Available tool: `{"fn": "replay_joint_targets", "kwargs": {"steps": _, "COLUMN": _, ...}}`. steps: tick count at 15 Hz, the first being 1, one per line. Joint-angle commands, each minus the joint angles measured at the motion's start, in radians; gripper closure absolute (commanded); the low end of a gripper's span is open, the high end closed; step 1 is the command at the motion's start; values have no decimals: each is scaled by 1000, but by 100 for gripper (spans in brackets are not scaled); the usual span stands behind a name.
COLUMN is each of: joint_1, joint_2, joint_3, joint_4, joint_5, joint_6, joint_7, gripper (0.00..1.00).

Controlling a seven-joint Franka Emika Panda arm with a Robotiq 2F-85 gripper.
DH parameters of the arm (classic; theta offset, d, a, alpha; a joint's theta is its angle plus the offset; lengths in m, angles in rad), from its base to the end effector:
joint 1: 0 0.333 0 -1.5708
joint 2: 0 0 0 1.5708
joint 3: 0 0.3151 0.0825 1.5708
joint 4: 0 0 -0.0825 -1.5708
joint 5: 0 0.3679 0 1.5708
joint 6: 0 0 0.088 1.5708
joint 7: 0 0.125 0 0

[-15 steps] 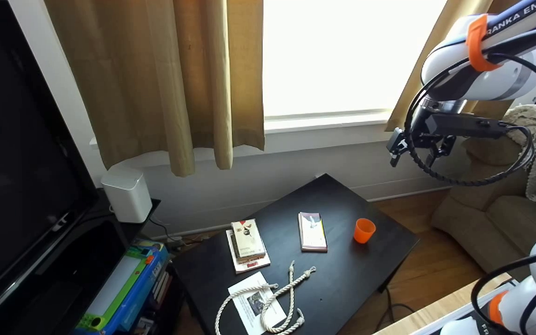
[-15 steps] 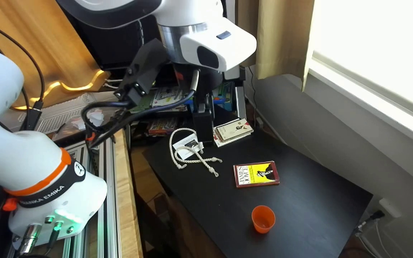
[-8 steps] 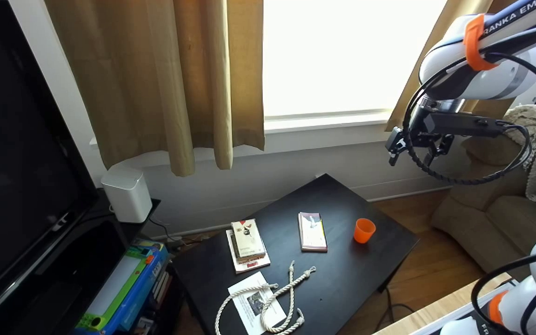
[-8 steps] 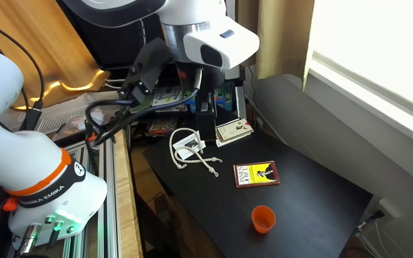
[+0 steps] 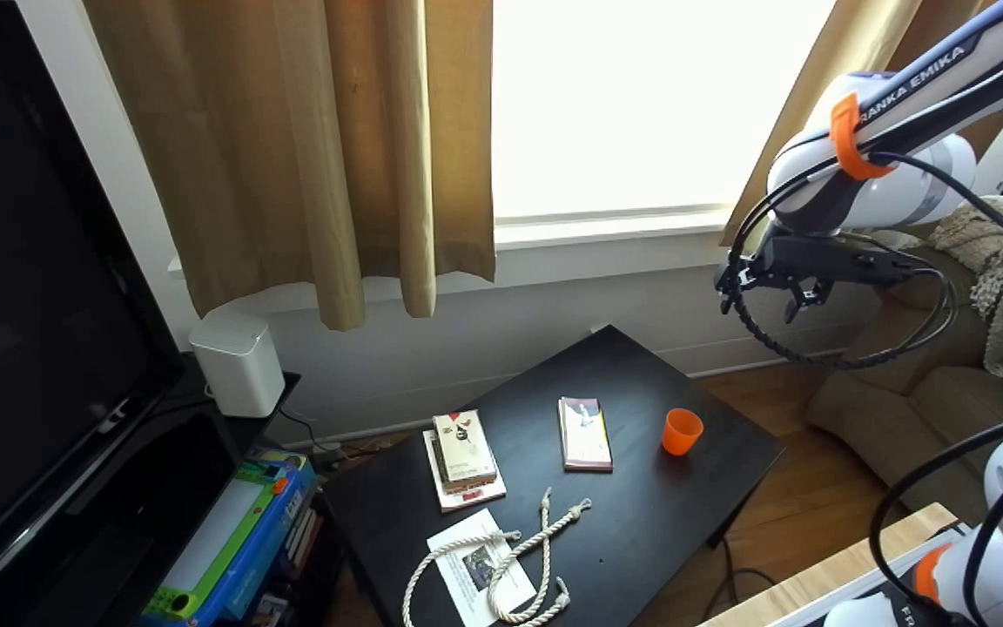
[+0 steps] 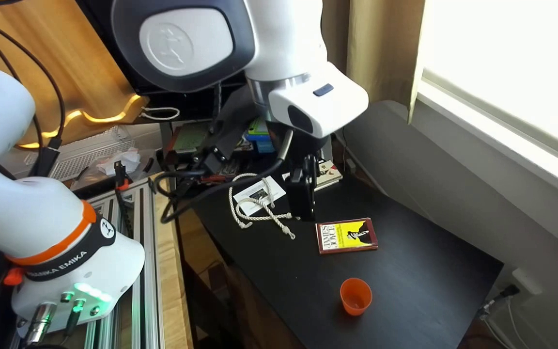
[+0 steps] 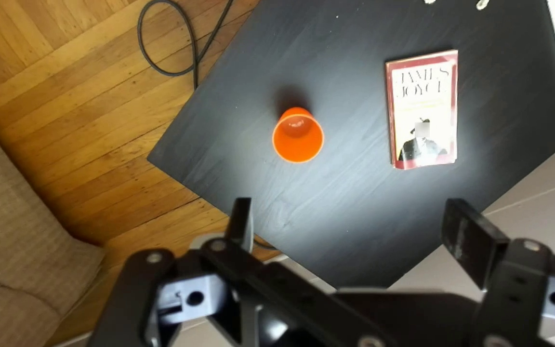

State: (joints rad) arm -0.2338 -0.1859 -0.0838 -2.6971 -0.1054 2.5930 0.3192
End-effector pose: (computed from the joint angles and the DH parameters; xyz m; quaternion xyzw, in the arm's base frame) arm 0.3847 -0.1241 0.2917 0.9616 -0.2704 0.0409 0.0215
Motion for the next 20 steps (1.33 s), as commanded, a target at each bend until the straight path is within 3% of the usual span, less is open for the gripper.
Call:
{"fn": "replay_joint_targets", "kwargs": {"steps": 1, "joint_1": -8, "joint_2": 153, "joint_3": -18, "joint_4": 18, "joint_5": -14, "joint_6": 135, "joint_7": 34, "gripper": 0}}
{"fn": "replay_joint_targets", "kwargs": {"steps": 6, "joint_1": 19, "joint_2": 351, "joint_3": -62, "joint_4": 55, "joint_5": 77, "joint_6": 297, "joint_7": -46, "gripper": 0}}
{"fn": "replay_joint_targets", "kwargs": {"steps": 9, "joint_1": 1, "joint_2": 448, "joint_3": -38, "joint_4": 91, "joint_5": 200, "joint_6": 345, "joint_7": -141, "gripper": 0}}
{"fn": "replay_joint_targets", "kwargs": {"steps": 10, "joint_1": 37, "joint_2": 377, "joint_3": -72, "joint_4": 56, "joint_5": 157, "joint_6": 312, "joint_7": -101, "gripper": 0}}
{"fn": "replay_joint_targets", "kwargs": {"steps": 19, "joint_1": 51, "joint_2": 396, "joint_3": -81, "joint_4": 71, "joint_5": 165, "joint_6": 317, "joint_7": -110, "gripper": 0}}
{"fn": "replay_joint_targets", "kwargs": {"steps": 20, "joint_1": 65, "joint_2": 433, "joint_3": -108, "joint_4": 81, "joint_5": 121, "joint_6": 373, "joint_7": -106, "gripper": 0}}
